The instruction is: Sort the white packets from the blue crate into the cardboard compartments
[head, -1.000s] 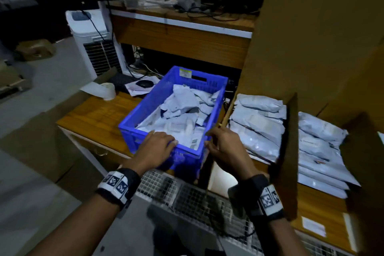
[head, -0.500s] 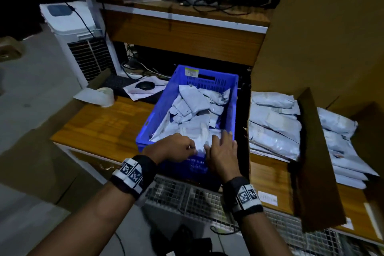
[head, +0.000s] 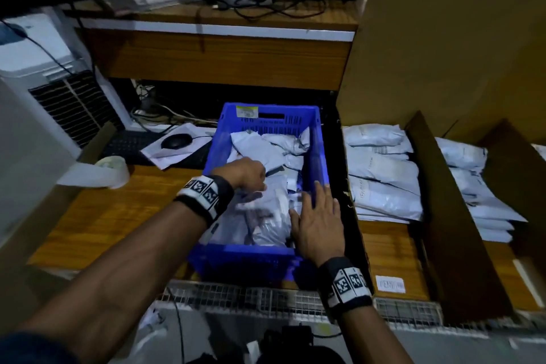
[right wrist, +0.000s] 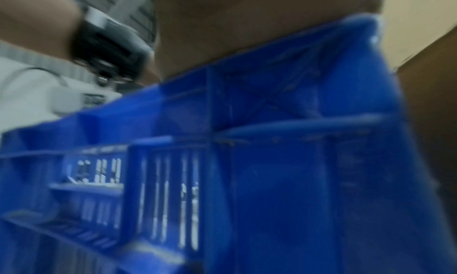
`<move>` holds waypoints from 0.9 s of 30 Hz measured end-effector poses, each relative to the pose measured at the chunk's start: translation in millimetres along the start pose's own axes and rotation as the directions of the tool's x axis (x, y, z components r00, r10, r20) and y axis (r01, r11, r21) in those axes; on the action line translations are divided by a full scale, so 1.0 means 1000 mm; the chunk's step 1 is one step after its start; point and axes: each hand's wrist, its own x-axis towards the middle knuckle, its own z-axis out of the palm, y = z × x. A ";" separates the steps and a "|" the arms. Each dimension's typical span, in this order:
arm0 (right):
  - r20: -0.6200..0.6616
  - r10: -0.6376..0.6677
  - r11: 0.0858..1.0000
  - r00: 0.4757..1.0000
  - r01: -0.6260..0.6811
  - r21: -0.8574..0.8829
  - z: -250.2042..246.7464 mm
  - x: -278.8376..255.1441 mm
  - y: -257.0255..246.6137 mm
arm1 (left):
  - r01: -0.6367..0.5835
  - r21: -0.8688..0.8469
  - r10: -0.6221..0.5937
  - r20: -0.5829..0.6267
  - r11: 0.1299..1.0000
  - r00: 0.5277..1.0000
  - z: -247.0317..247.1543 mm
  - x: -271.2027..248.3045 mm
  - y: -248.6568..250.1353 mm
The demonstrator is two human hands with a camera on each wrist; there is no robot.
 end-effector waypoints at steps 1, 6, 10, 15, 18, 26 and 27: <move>-0.002 0.001 1.000 1.000 -0.001 -0.007 -0.001 -0.001 0.000 | -0.017 0.030 0.018 -0.015 0.999 1.000 -0.003 0.011 0.001; -0.057 0.020 1.000 0.998 -0.020 -0.010 0.002 0.000 -0.001 | -0.048 0.199 0.028 0.102 0.979 0.994 0.004 0.057 0.007; -0.087 0.035 0.999 0.996 -0.032 0.034 0.006 -0.001 0.001 | -0.030 0.235 0.021 0.040 0.972 0.999 0.027 0.072 -0.001; -0.110 0.062 0.997 0.992 -0.055 0.061 0.006 0.001 0.000 | -0.080 0.261 0.144 -0.234 0.962 0.961 0.020 0.054 0.003; -0.143 0.061 0.997 0.988 -0.054 0.051 0.003 0.000 -0.002 | -0.096 0.230 0.190 -0.431 0.969 0.882 -0.008 0.026 0.007; -0.173 0.096 0.993 0.980 -0.083 0.082 -0.004 -0.003 -0.008 | -0.278 -0.081 0.136 -0.724 0.957 0.676 -0.047 -0.037 -0.005; -0.178 0.103 0.991 0.979 -0.085 0.104 -0.004 -0.003 -0.008 | -0.306 -0.110 0.119 -0.758 0.946 0.641 -0.051 -0.046 -0.008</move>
